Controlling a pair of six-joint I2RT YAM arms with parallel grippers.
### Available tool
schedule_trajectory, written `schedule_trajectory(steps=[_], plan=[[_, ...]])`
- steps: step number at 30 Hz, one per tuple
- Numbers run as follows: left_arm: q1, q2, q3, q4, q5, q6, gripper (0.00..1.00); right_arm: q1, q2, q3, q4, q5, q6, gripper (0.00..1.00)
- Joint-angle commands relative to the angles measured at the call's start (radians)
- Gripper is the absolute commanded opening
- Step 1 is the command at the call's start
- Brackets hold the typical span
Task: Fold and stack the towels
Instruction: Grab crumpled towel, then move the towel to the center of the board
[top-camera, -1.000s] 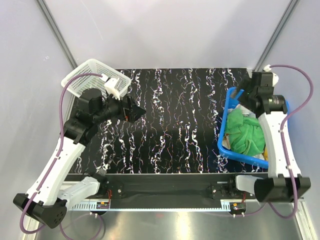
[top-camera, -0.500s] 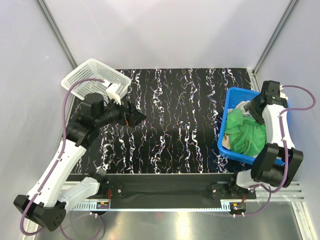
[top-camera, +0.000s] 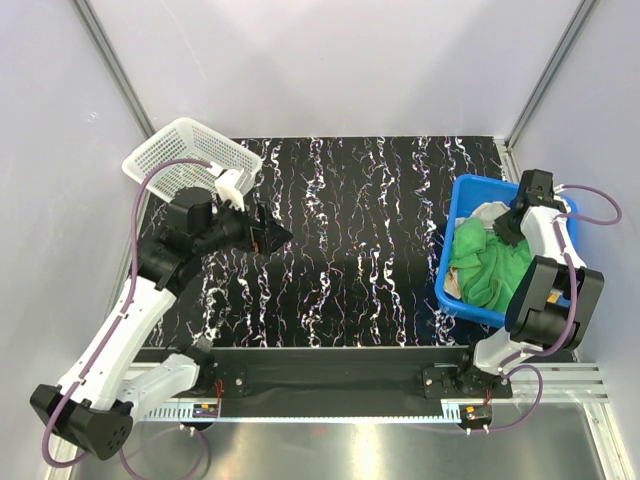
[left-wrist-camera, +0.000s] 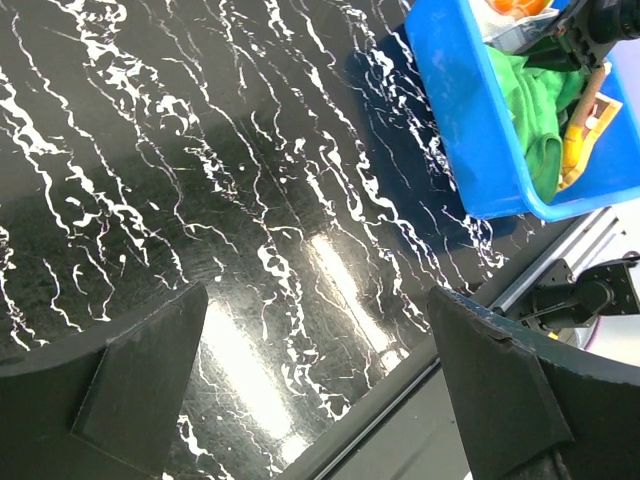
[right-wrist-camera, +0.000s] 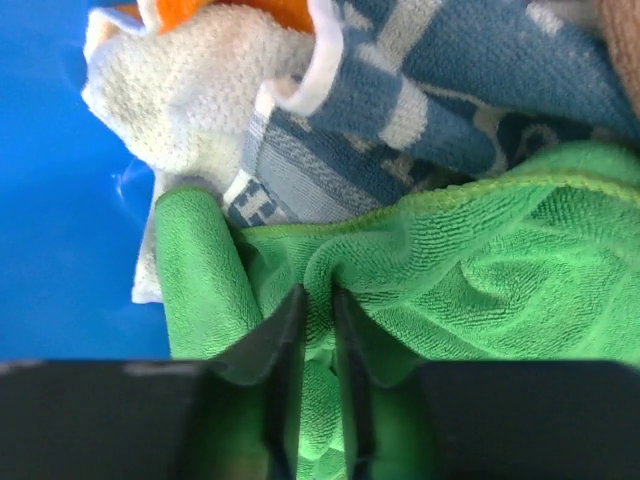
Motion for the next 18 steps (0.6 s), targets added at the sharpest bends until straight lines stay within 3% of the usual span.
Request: schedule_trajectory(steps=[1, 2, 3, 6, 9, 14, 18], plan=[[-0.004, 0.001, 0.021, 0.030, -0.024, 0.012, 0.99, -0.007, -0.017, 0.056, 0.062, 0.006, 0.015, 0.17], [-0.004, -0.007, 0.019, 0.033, -0.024, 0.009, 0.99, -0.009, -0.017, 0.096, 0.050, -0.007, 0.012, 0.04], [-0.004, -0.012, 0.019, 0.040, -0.030, 0.004, 0.99, -0.009, -0.028, 0.120, 0.044, -0.021, -0.003, 0.00], [-0.004, -0.032, 0.025, 0.057, -0.070, -0.026, 0.99, -0.007, -0.052, 0.243, 0.027, -0.153, -0.019, 0.00], [-0.004, -0.047, 0.024, 0.104, -0.127, -0.063, 0.99, 0.013, -0.054, 0.464, 0.009, -0.424, -0.043, 0.00], [0.080, 0.003, 0.025, 0.123, -0.166, -0.152, 0.99, 0.201, 0.024, 0.848, 0.013, -0.705, -0.036, 0.00], [0.120, 0.040, 0.094, 0.039, -0.162, -0.149, 0.99, 0.351, 0.072, 1.039, -0.013, -0.758, 0.010, 0.00]])
